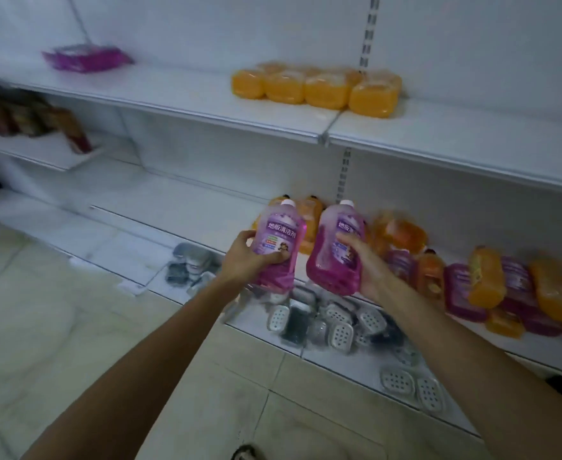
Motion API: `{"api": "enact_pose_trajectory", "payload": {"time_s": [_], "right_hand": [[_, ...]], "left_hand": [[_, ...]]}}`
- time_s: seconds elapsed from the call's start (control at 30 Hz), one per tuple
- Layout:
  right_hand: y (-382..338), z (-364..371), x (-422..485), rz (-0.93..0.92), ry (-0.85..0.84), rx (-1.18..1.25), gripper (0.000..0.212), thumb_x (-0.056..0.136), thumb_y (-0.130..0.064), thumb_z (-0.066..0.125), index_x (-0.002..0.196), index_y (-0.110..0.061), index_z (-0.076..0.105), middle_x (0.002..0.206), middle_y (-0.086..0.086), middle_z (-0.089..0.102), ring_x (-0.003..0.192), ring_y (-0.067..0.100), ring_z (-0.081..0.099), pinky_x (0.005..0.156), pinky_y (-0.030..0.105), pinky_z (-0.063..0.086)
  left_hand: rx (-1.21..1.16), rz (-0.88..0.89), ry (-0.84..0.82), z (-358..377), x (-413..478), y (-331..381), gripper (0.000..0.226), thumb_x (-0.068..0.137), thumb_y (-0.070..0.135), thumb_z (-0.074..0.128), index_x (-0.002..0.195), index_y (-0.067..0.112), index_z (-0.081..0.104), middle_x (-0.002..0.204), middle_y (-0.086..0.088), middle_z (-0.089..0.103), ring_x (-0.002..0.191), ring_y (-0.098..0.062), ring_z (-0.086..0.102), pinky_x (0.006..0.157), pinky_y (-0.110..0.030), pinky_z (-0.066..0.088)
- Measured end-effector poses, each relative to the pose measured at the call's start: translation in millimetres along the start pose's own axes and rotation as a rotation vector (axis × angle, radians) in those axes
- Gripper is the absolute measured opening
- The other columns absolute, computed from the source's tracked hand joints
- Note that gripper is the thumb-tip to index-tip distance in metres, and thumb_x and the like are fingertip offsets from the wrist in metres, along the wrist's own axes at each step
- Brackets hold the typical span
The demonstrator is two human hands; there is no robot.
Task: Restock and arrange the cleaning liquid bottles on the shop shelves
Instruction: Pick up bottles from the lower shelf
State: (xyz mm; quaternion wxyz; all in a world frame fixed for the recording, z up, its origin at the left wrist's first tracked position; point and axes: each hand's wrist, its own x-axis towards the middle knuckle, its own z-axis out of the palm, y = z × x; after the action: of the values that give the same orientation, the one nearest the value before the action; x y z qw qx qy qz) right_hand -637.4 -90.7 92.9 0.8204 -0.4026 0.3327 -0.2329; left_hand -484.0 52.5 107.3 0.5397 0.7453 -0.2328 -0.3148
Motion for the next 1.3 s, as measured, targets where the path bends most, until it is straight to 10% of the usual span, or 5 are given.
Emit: {"api": "enact_pose_trajectory", "payload": {"time_s": [0.1, 0.67, 1.3], "right_hand": [[7.3, 61.5, 8.7, -0.135, -0.045, -0.156, 0.064, 0.072, -0.022, 0.078, 0.130, -0.016, 0.051, 0.113, 0.015, 0.065, 0.082, 0.023, 0.070, 0.066, 0.033, 0.056], [33.5, 444.3, 132.9, -0.470, -0.311, -0.493, 0.058, 0.072, -0.026, 0.080, 0.117, -0.035, 0.044, 0.107, -0.004, 0.063, 0.095, 0.019, 0.066, 0.083, 0.041, 0.056], [-84.1, 540.7, 342.6, -0.636, -0.058, -0.665, 0.091, 0.060, -0.045, 0.082, 0.137, -0.032, 0.036, 0.119, -0.003, 0.060, 0.103, 0.022, 0.062, 0.089, 0.043, 0.054]], "left_hand": [[-0.028, 0.063, 0.089, -60.0, -13.6, 12.0, 0.078, 0.066, 0.022, 0.083, 0.131, 0.015, 0.040, 0.117, -0.009, 0.060, 0.096, -0.024, 0.063, 0.079, -0.033, 0.055], [-0.093, 0.304, 0.360, -406.2, 50.6, 57.3, 0.077, 0.070, 0.018, 0.075, 0.137, 0.015, 0.035, 0.108, -0.003, 0.058, 0.088, -0.014, 0.061, 0.069, -0.023, 0.052], [0.210, 0.462, 0.262, -468.6, 310.2, 144.8, 0.079, 0.070, 0.019, 0.080, 0.134, 0.018, 0.035, 0.102, 0.000, 0.058, 0.084, -0.015, 0.062, 0.073, -0.027, 0.053]]}}
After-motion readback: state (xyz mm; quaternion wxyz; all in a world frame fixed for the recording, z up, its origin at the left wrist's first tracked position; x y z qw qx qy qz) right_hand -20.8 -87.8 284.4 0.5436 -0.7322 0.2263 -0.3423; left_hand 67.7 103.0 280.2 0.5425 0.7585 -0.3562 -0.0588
